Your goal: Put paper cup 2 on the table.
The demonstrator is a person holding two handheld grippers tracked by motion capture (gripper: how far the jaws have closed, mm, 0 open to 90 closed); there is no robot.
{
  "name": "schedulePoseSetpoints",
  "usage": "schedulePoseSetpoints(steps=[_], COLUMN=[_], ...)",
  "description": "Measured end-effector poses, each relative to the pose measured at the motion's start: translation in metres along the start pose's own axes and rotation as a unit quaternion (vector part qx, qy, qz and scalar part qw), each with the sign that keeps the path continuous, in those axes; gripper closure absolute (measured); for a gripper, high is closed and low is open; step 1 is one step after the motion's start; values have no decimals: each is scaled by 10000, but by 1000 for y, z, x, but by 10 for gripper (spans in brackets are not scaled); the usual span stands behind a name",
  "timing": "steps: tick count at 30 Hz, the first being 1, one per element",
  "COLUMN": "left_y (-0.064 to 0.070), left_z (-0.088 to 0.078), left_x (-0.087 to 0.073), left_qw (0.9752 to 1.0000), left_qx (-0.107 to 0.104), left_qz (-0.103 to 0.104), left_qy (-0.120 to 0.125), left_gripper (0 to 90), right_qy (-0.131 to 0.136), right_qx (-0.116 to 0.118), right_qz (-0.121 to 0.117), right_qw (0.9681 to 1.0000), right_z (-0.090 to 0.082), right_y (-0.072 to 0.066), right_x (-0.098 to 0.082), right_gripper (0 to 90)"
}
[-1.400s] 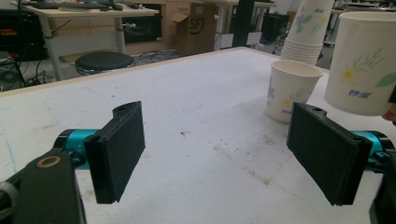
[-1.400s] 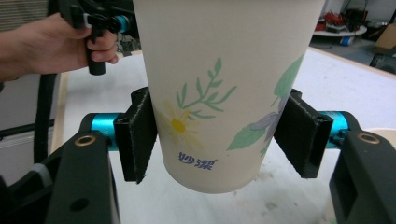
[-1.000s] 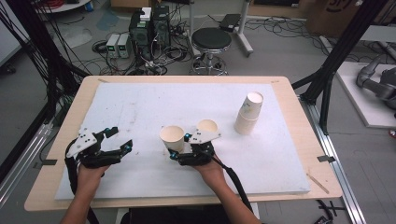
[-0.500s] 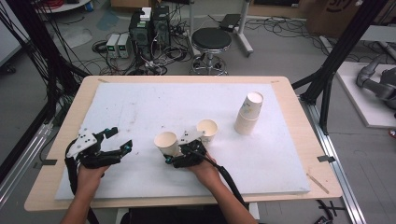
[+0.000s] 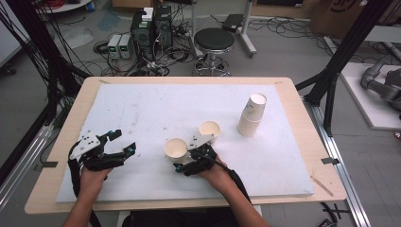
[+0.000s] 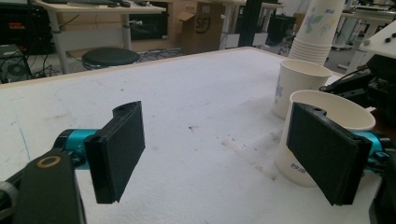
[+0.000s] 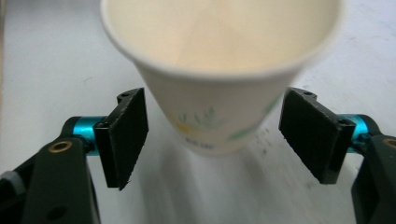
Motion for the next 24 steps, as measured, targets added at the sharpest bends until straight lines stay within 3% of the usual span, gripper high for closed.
schedulePoseSetpoints(steps=[7, 11, 12, 13, 15, 20, 21, 22, 24], left_y=[2, 3, 3, 3, 4, 4, 4, 5, 5], left_z=[2, 4, 5, 5, 7, 10, 10, 11, 11], left_x=[0, 0, 0, 0, 0, 1, 1, 1, 1], left_qw=[10000, 9999, 9999, 9999, 9997, 9996, 9996, 9996, 9996], left_qx=[-55, -71, -88, -88, -127, -150, -150, -149, -163], left_qz=[-43, -71, -102, -102, -150, -168, -168, -153, -144], left_qy=[47, 65, 108, 108, 145, 191, 191, 210, 178], left_gripper=[192, 186, 185, 184, 176, 163, 163, 163, 163], right_qy=[225, 482, 564, 564, 707, 1003, 1003, 1074, 1118], right_qx=[59, 10, -179, -179, -216, -623, -623, -829, -1029], right_qz=[147, 234, 220, 220, 305, 468, 468, 527, 584], right_qw=[9996, 9986, 9980, 9980, 9968, 9919, 9919, 9894, 9867], right_z=[-29, -64, -70, -70, -90, -117, -117, -126, -134], right_y=[7, 17, 25, 25, 34, 59, 59, 70, 80], right_x=[-9, -14, -14, -14, -18, -28, -28, -33, -39], right_gripper=[249, 251, 251, 251, 239, 206, 206, 206, 205])
Point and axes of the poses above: each handheld gripper's, and its own axes: z roughly forward along the jaws, x roughly out of its top, y roughly to its right, the point moved 10 cm from there along z, roughly forward along the jaws, and after that the axes turned 12 degrees about -x, right-handed, at the moved point
